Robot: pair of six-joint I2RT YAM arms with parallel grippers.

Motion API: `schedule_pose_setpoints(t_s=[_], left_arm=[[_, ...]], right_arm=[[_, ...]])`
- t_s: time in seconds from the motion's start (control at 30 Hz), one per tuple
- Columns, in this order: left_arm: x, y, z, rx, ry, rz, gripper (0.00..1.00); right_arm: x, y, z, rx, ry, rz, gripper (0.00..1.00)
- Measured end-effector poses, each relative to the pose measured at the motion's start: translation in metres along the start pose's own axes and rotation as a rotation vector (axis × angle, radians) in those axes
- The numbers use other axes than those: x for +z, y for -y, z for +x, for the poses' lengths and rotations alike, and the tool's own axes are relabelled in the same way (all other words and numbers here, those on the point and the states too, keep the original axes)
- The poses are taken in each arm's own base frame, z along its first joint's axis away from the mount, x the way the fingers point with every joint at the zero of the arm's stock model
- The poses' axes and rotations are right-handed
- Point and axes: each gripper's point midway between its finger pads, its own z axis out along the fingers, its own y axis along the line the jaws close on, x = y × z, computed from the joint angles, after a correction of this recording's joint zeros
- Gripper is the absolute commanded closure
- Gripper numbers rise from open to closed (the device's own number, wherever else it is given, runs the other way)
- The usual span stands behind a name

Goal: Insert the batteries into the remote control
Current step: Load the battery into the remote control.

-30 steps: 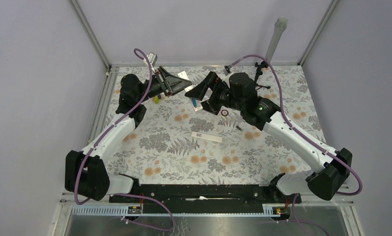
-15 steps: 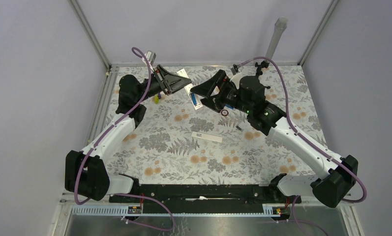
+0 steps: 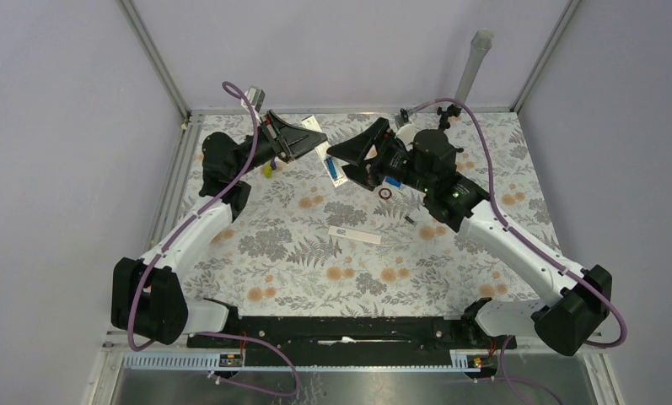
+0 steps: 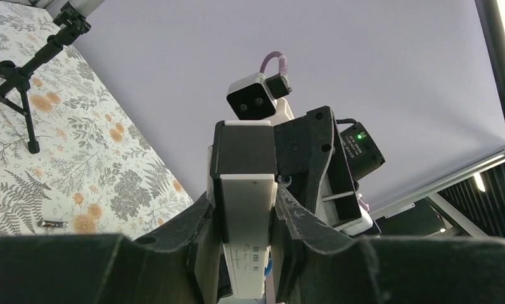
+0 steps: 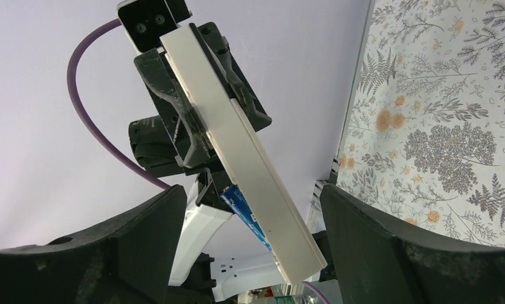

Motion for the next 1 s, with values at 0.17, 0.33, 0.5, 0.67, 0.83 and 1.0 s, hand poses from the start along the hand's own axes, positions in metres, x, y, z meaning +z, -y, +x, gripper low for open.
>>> schedule_pose_setpoints(t_s=[0.17,0.33,0.5,0.67,0.83,1.0], left_arm=[[0.000,0.000,0.000,-0.003,0.000,0.000,0.83],[0.000,0.000,0.000,-0.006,0.000,0.000,0.83],[0.000,0.000,0.000,-0.006,0.000,0.000,0.83],[0.000,0.000,0.000,-0.014,-0.002,-0.002,0.83],[0.000,0.000,0.000,-0.022,-0.001,-0.004,0.83],[0.000,-0.001,0.000,-0.027,-0.002,-0.009,0.83]], right_arm=[[0.006,0.006,0.004,0.007,-0.029,0.006,0.29],[0.010,0.010,0.009,0.014,-0.063,0.009,0.33],[0.011,0.008,0.011,0.012,-0.077,-0.004,0.38],[0.012,0.008,0.013,0.013,-0.092,-0.013,0.44],[0.013,0.009,0.012,0.013,-0.091,-0.011,0.46],[0.013,0.009,0.012,0.011,-0.090,-0.011,0.48]])
